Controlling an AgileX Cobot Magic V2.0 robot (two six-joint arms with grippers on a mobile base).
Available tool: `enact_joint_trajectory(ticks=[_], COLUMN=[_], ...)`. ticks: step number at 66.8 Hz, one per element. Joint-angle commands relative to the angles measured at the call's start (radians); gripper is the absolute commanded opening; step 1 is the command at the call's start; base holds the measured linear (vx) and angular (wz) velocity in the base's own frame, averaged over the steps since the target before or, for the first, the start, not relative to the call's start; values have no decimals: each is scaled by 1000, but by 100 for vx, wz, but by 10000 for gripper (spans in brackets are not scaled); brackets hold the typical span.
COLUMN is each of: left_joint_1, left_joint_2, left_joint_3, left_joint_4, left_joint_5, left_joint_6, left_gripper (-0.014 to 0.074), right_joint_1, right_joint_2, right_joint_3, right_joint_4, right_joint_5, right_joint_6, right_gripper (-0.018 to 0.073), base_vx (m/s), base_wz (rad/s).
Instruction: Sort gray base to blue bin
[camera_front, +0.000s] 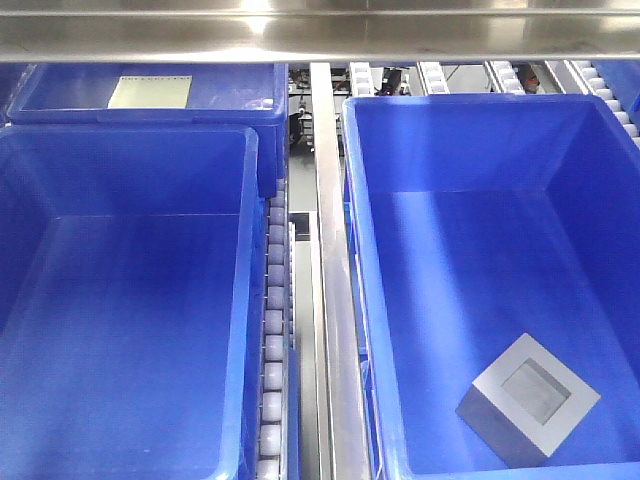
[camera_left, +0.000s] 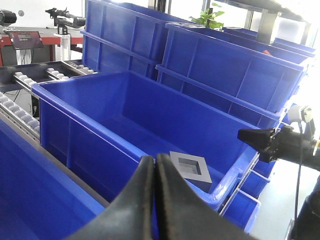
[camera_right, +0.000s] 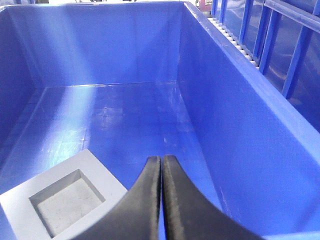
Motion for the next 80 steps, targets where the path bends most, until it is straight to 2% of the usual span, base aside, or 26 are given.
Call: enact_joint_trajectory(ticks=[1, 5, 9, 20, 36, 42, 52, 67, 75, 80], left_joint_1=[2, 2, 2, 2, 3, 46, 239, 619, 787, 861], left_joint_2=[12, 12, 12, 12, -2, -44, -122, -247, -278, -278], left_joint_3=[-23, -23, -23, -23, -23, -23, 13, 187, 249, 283], left_joint_4=[2, 5, -4, -108, -103, -104, -93, -27, -10, 10], left_joint_5=[-68, -67, -68, -78, -79, -74, -61, -105, -117, -128], left_joint_6=[-10, -2, 42, 198, 196, 196, 196, 196, 196, 196], left_gripper=[-8, -8, -8, -8, -8, -8, -8, -8, -8, -8], right_joint_1=[-4, -4, -4, -4, -4, -4, -4, -4, -4, -4], right_joint_2=[19, 19, 19, 19, 19, 19, 19, 19, 19, 19], right_joint_3=[2, 2, 2, 2, 2, 2, 2, 2, 2, 2], right_joint_4=[-3, -3, -3, -3, -3, -3, -3, -3, -3, -3], right_joint_5=[-57, -57, -57, -57, -57, -57, -57, -57, -57, -57], right_joint_6=[-12, -12, -12, -12, -12, -12, -12, -12, -12, -12], right_gripper=[-5, -5, -5, -5, -5, -5, -5, -5, -5, -5], base_vx=[0, 0, 0, 0, 0, 0, 0, 0, 0, 0], base_wz=[0, 0, 0, 0, 0, 0, 0, 0, 0, 0])
